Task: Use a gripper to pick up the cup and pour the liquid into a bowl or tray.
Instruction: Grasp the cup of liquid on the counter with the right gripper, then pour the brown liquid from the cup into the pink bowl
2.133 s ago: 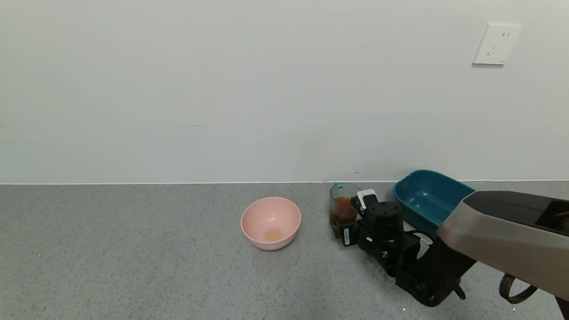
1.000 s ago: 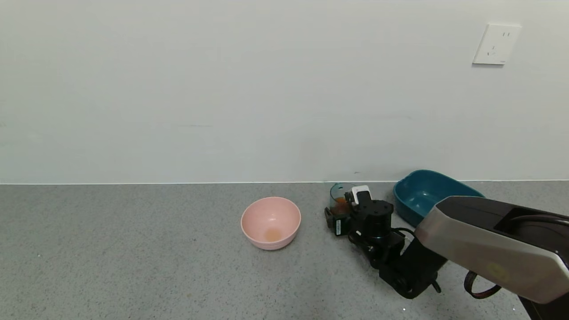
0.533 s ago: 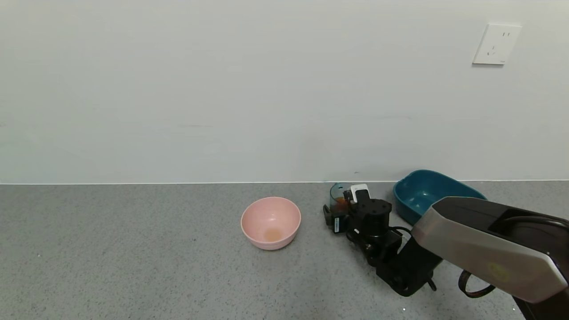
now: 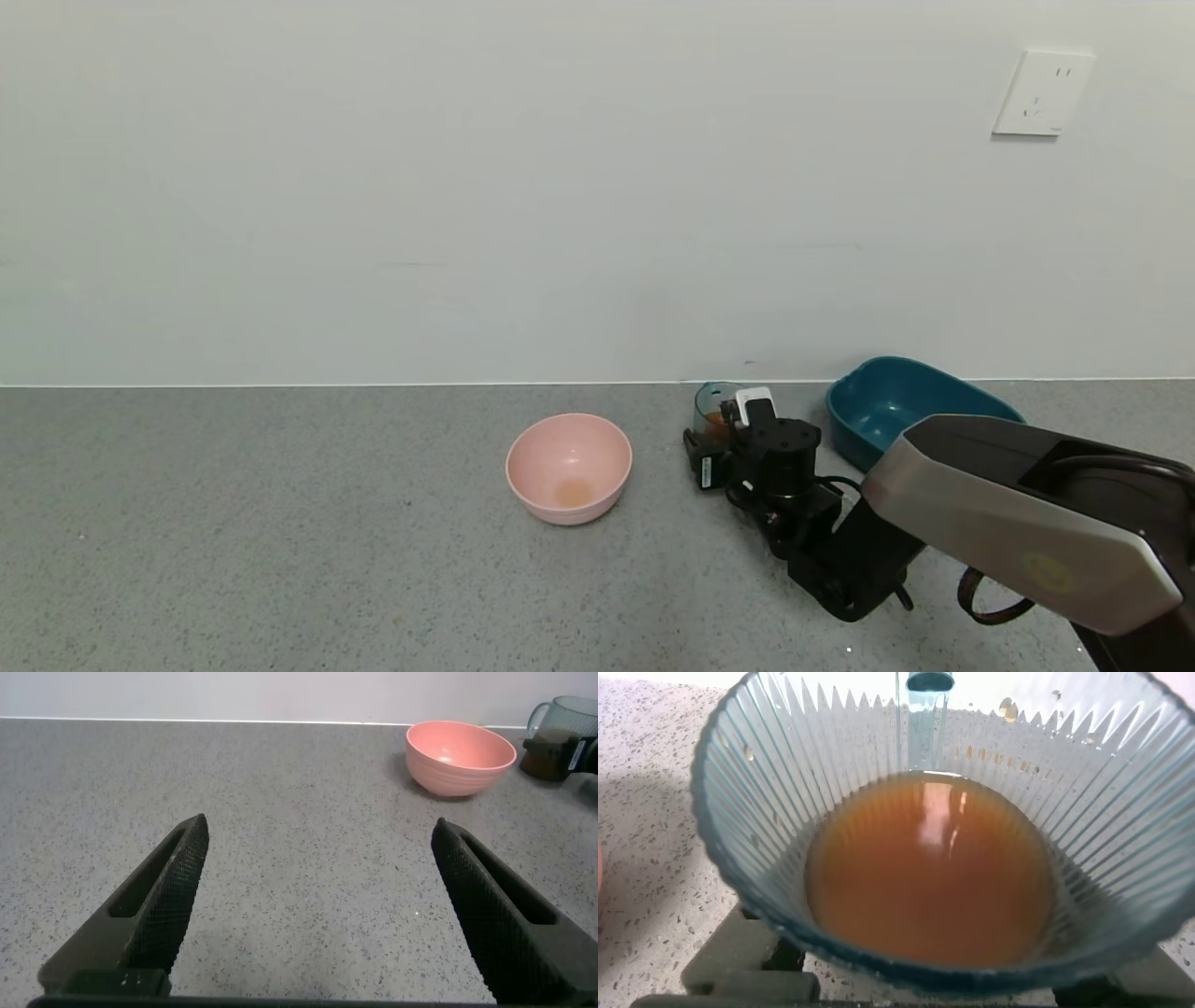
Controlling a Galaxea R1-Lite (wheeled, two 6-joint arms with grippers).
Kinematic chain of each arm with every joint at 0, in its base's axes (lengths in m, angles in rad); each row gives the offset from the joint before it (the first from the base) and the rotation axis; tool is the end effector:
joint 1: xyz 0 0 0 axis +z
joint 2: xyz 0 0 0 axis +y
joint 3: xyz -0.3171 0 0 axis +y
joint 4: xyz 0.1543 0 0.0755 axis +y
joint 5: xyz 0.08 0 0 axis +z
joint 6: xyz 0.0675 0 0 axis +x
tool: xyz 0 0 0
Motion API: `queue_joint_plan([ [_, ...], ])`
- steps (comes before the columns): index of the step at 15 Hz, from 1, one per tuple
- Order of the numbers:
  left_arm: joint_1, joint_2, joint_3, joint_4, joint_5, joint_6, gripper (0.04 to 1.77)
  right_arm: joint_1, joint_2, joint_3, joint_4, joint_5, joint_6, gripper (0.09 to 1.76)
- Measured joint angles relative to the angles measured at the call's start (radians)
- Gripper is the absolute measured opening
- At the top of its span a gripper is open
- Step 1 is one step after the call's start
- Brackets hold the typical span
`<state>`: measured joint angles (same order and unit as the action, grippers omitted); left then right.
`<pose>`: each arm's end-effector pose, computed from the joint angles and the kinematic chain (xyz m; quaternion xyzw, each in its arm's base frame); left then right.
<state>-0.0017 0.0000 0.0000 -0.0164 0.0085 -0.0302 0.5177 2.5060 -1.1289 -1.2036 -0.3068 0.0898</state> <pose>-0.0153 0.0006 0.0779 -0.0151 -0.0083 0.0033 0.9998 0.4456 0.2303 0.0264 0.0098 0.0840 0.1012 0.9913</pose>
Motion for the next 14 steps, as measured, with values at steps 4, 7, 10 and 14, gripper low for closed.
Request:
queue_joint_plan([
  [4, 0.0, 0.0, 0.0, 0.0, 0.0, 0.0, 1.72, 0.0, 0.0, 0.0, 0.0, 0.0, 0.0, 1.38],
  [7, 0.0, 0.0, 0.0, 0.0, 0.0, 0.0, 1.72, 0.0, -0.001, 0.001, 0.002, 0.0, 0.0, 1.37],
  [10, 0.0, 0.0, 0.0, 0.0, 0.0, 0.0, 1.72, -0.001, -0.006, 0.001, 0.008, 0.002, -0.007, 1.37],
  [14, 0.0, 0.0, 0.0, 0.0, 0.0, 0.0, 1.72, -0.013, -0.031, 0.001, 0.034, 0.015, -0.031, 1.37],
])
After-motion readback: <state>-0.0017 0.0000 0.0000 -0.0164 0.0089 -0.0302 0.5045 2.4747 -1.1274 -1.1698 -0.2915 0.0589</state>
